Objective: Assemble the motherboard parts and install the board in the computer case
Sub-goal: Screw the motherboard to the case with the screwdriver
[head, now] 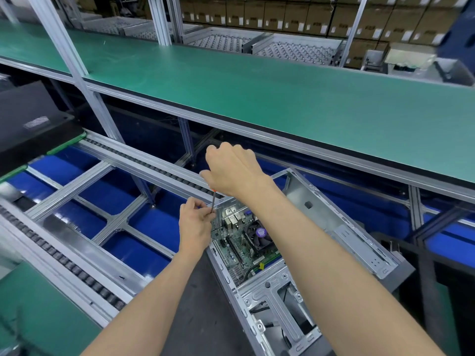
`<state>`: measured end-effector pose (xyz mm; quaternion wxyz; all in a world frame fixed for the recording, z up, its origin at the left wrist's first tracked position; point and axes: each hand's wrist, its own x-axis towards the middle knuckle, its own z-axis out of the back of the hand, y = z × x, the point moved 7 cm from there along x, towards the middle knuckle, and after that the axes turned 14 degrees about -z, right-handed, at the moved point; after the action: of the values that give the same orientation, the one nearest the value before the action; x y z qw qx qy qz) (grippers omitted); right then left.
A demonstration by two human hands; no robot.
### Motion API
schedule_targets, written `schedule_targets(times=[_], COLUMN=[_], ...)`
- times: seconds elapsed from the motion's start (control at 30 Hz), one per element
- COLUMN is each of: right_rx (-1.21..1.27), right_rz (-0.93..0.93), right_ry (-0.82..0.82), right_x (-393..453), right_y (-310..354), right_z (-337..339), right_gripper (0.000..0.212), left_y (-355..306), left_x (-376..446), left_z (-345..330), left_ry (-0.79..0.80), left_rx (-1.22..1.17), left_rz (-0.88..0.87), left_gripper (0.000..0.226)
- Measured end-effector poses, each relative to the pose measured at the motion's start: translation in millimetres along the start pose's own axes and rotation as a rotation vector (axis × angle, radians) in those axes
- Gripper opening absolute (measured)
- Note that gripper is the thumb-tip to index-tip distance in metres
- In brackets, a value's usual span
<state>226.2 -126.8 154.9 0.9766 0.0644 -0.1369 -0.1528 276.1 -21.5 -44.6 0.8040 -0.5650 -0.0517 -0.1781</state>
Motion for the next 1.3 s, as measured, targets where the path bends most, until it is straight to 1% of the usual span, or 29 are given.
schedule_targets(times=[0.13, 0.2, 0.23, 0.27, 0.3, 0.37, 0.43, 0.53, 0.57, 0.63, 0.7, 0.73, 0.83, 0.9, 0.93, 1.0, 1.07, 1.13, 1.23, 1.3], right_rx=[0.188, 0.193, 0.158, 0.110, 0.065, 0.013, 0.040, 0.169, 0.182, 0.130, 0.048, 0.034, 0.113, 0.180, 0.180, 0.113, 0.049, 0.069, 0.170, 0.146], right_rz=[0.048, 0.033, 0.021, 0.003, -0.014, -0.018, 0.016, 0.053, 0.043, 0.014, -0.019, -0.020, 0.028, 0.046, 0.040, 0.004, -0.019, 0.003, 0.050, 0.040], right_ry=[0.154, 0.133, 0.097, 0.054, 0.012, -0.018, 0.035, 0.137, 0.132, 0.073, 0.007, 0.000, 0.092, 0.136, 0.124, 0.049, -0.007, 0.029, 0.122, 0.088], right_x=[-2, -2, -2, 0, 0, 2, 1, -2, -2, -2, -2, -1, -2, -3, -3, -2, -1, -1, -3, -3], right_y=[1, 1, 2, 1, 1, 3, 6, 6, 4, 0, -3, -3, 1, 5, 5, 2, -2, -2, 3, 3], right_z=[-1, -2, -2, -2, -1, -1, -1, -3, -3, -2, 0, 0, -2, -2, -2, -1, 0, -2, -2, -1], right_gripper=[0.029, 0.023, 0.016, 0.016, 0.020, 0.026, 0.027, 0.024, 0.022, 0.016, 0.020, 0.022, 0.022, 0.024, 0.021, 0.015, 0.018, 0.024, 0.026, 0.022], left_y=[0, -1, -1, -1, -1, -1, 0, 1, 0, -1, -2, -2, 0, 2, 2, 2, 2, 4, 7, 6], left_x=[0, -1, -1, 0, 0, 0, 0, -1, -1, 0, 0, 0, 0, -1, -1, 0, 0, 0, -1, -1], left_z=[1, 1, 1, 0, 0, 0, 0, 0, 0, 0, 0, 0, -1, 0, 0, 0, -1, -2, -2, -2], left_ry=[-0.001, 0.002, 0.005, 0.009, 0.010, 0.006, 0.004, 0.011, 0.013, 0.015, 0.021, 0.020, 0.009, 0.001, -0.003, 0.004, 0.015, 0.009, -0.005, -0.006], left_rx=[0.010, 0.017, 0.024, 0.024, 0.019, 0.013, 0.022, 0.044, 0.047, 0.047, 0.046, 0.036, -0.003, 0.002, 0.001, 0.022, 0.039, 0.023, -0.025, -0.017], left_rz=[-0.017, -0.022, -0.023, -0.021, -0.018, -0.016, -0.011, -0.021, -0.028, -0.043, -0.034, -0.026, -0.015, -0.020, -0.021, -0.033, -0.035, -0.015, 0.010, 0.002], left_gripper=[0.027, 0.028, 0.028, 0.027, 0.027, 0.027, 0.025, 0.023, 0.023, 0.021, 0.022, 0.024, 0.029, 0.026, 0.024, 0.022, 0.022, 0.024, 0.026, 0.025])
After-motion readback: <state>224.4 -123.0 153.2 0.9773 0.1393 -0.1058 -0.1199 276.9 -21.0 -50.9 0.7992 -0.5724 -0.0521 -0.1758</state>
